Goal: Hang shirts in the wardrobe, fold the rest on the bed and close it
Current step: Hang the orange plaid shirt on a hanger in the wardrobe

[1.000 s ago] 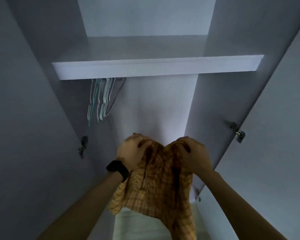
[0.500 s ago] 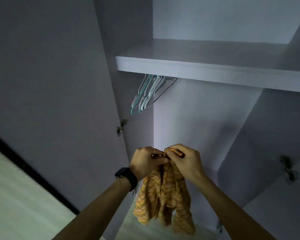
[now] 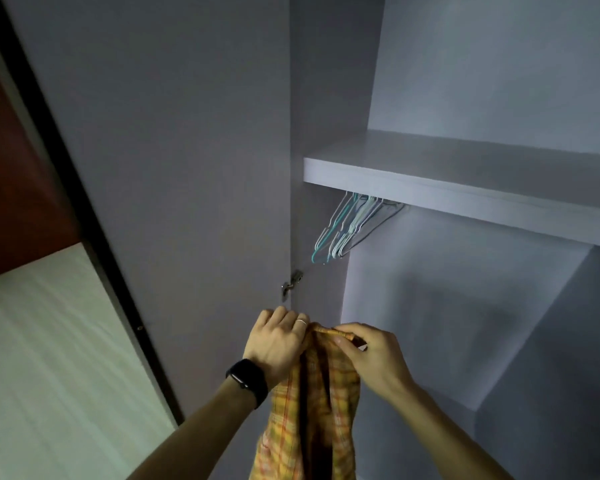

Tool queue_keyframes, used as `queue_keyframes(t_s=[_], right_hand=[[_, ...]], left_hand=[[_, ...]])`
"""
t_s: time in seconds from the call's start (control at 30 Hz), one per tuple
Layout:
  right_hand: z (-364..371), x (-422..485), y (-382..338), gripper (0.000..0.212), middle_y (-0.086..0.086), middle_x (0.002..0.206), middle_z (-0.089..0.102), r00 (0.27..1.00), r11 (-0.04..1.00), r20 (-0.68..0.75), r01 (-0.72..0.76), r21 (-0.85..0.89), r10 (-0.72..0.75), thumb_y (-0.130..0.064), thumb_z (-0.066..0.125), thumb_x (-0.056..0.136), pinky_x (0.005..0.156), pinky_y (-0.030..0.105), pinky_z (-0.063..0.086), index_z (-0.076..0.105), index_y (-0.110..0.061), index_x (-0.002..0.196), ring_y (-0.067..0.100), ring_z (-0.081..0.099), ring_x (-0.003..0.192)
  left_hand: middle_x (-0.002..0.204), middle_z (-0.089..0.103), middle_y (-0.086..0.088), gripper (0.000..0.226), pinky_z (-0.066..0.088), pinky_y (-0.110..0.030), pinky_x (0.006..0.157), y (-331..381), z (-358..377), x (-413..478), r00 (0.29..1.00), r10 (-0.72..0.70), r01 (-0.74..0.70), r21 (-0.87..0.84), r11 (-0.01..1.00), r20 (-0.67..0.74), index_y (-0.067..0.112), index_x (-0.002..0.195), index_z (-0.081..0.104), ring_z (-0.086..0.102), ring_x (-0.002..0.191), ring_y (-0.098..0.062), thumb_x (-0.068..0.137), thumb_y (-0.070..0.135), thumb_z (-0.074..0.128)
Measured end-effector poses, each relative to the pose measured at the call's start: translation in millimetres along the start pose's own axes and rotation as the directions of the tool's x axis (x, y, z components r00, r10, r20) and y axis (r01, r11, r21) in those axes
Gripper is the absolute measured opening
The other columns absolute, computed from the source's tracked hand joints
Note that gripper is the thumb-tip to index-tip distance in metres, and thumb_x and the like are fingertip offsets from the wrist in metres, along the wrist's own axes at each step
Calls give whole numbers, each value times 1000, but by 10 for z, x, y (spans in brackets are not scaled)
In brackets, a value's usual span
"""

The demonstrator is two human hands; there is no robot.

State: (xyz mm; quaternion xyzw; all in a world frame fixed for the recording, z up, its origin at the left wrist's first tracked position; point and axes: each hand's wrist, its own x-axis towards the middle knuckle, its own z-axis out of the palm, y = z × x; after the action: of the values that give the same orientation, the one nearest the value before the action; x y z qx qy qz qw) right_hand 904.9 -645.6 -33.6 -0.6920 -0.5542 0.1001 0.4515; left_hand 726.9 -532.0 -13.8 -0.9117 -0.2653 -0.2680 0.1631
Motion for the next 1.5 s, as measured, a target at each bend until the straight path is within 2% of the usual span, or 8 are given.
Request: queue_keyframes(t_s=[0.33, 0.53, 0.67, 0.77, 1.1, 1.27, 1.37, 1.5], right_hand=[[-63, 1295, 306, 12, -20, 97, 70, 982, 981, 89, -173, 91, 165, -30, 72, 92, 75, 6, 46, 72, -29, 104, 0, 67, 96], [93, 2398, 943, 39, 9, 118, 65, 909, 918, -129, -396, 32, 397, -49, 58, 96, 82, 33, 45, 56, -15, 114, 30, 60, 100], [278, 2809, 1190, 69, 20, 132, 54, 842, 859, -201, -512, -10, 500, -62, 51, 95, 87, 41, 49, 47, -4, 132, 41, 59, 113], [474, 3009, 1369, 60, 20, 119, 63, 812, 845, -285, -534, -10, 509, -59, 54, 95, 75, 37, 47, 57, -3, 117, 40, 63, 105], [515, 2853, 1540, 35, 22, 105, 71, 781, 870, -451, -492, -17, 433, -31, 47, 98, 84, 34, 51, 71, -5, 99, 40, 66, 101], [195, 2683, 1163, 46, 25, 123, 64, 666, 815, -622, -575, -77, 411, -35, 32, 100, 92, 45, 46, 63, -8, 121, 44, 60, 111], [-86, 2551, 942, 46, 26, 124, 62, 631, 803, -665, -591, -77, 400, -32, 31, 102, 92, 47, 45, 62, -6, 122, 44, 60, 112], [-382, 2160, 751, 43, 26, 114, 64, 630, 790, -670, -604, -105, 393, -34, 30, 103, 82, 44, 43, 61, -7, 114, 44, 61, 103]], left_hand=[[77, 63, -6, 29, 38, -41, 80, -626, -25, 767, 997, 46, -69, 403, 913, 67, 8, 95, 73, 59, 72, -28, 68, 16, 80], [105, 67, -12, 43, 30, -49, 99, -886, 281, 1100, 988, -9, -90, 627, 774, 153, 10, 119, 68, 63, 101, -31, 82, 25, 53], [165, 8, -17, 50, -17, -68, 113, -1054, 455, 1079, 971, -92, -95, 712, 696, 219, 20, 149, 36, -12, 148, -46, 101, 32, 34], [163, 10, -21, 49, -7, -67, 116, -1167, 577, 1040, 992, -47, -52, 733, 679, 114, 17, 141, 49, 2, 149, -45, 98, 40, 43], [155, -34, -24, 64, -35, -65, 101, -1268, 808, 1020, 991, 19, -111, 760, 641, 129, 7, 152, -21, -34, 142, -40, 99, 32, 5], [157, -17, -32, 63, -25, -53, 111, -1249, 788, 1002, 972, 82, -213, 680, 702, 220, -8, 152, -9, -19, 147, -42, 95, 17, -6], [148, 36, -35, 57, 23, -51, 120, -1290, 705, 980, 965, 213, -261, 594, 761, 151, -8, 141, 47, 34, 143, -42, 98, 9, 14], [97, 76, -11, 32, 60, -35, 79, -1324, 647, 935, 852, 485, -514, 499, 698, 199, 14, 100, 80, 74, 91, -27, 86, 16, 51]])
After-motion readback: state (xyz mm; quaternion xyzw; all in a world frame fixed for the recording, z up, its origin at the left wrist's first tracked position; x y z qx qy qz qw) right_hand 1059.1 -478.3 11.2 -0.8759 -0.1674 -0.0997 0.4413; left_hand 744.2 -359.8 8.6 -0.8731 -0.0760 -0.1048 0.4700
